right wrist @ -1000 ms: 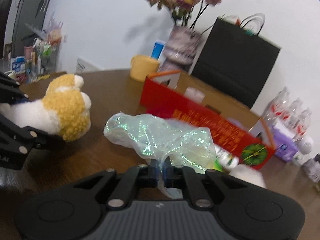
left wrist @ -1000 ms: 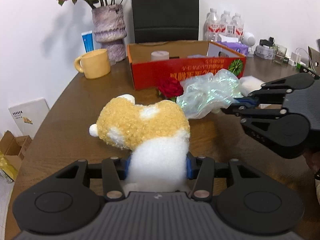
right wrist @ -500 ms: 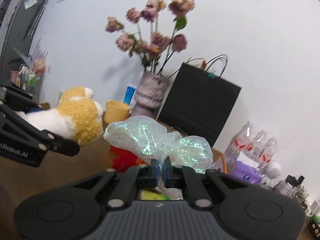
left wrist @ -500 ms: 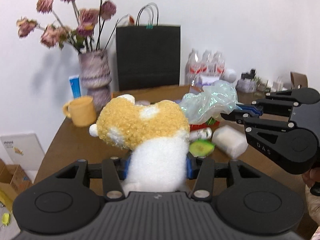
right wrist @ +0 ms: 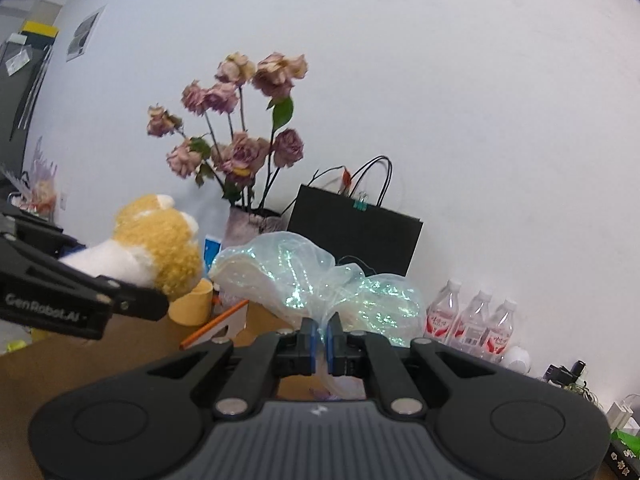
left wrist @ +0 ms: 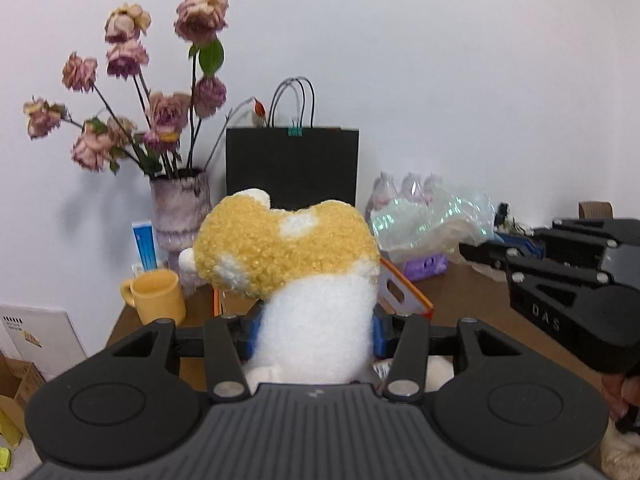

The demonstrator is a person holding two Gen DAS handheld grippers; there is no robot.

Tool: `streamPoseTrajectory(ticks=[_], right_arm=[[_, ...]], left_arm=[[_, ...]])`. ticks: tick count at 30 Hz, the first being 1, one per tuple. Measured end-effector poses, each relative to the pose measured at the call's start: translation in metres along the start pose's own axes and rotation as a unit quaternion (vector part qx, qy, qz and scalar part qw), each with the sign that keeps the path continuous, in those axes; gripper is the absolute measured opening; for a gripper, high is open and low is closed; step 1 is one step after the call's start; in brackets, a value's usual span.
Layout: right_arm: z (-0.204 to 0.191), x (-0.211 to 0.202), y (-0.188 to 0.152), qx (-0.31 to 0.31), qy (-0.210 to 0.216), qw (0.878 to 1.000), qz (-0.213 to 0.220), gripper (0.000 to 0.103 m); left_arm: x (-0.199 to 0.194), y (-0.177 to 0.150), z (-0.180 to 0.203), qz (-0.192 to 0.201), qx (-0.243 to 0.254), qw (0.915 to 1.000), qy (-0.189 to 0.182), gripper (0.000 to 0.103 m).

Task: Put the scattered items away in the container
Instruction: 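Lift and carry the plush toy and plastic bag over the cardboard box with both tools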

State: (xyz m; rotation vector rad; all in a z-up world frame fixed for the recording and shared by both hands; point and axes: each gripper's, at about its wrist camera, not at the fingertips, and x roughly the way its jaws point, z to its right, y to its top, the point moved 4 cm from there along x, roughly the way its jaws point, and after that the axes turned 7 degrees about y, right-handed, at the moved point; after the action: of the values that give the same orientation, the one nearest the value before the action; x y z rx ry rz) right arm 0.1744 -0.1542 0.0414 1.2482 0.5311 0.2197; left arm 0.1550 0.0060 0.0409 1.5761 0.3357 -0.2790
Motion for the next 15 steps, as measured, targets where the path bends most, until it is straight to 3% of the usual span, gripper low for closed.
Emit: streamPoseTrajectory(ticks=[7, 15], right_arm=[[0.019, 0.021, 0.011, 0.018, 0.006, 1.000, -0.013, 0.004], [0.031, 0.050, 0.007, 0.025, 0.003, 0.999, -0.033, 0.004]], left_arm=[[0.009, 0.029, 0.011, 0.007, -0.007, 0.9999, 0.007, 0.048], [0.047, 0.038, 0.013, -0.019, -0.012, 0.9994, 0.027, 0.049]])
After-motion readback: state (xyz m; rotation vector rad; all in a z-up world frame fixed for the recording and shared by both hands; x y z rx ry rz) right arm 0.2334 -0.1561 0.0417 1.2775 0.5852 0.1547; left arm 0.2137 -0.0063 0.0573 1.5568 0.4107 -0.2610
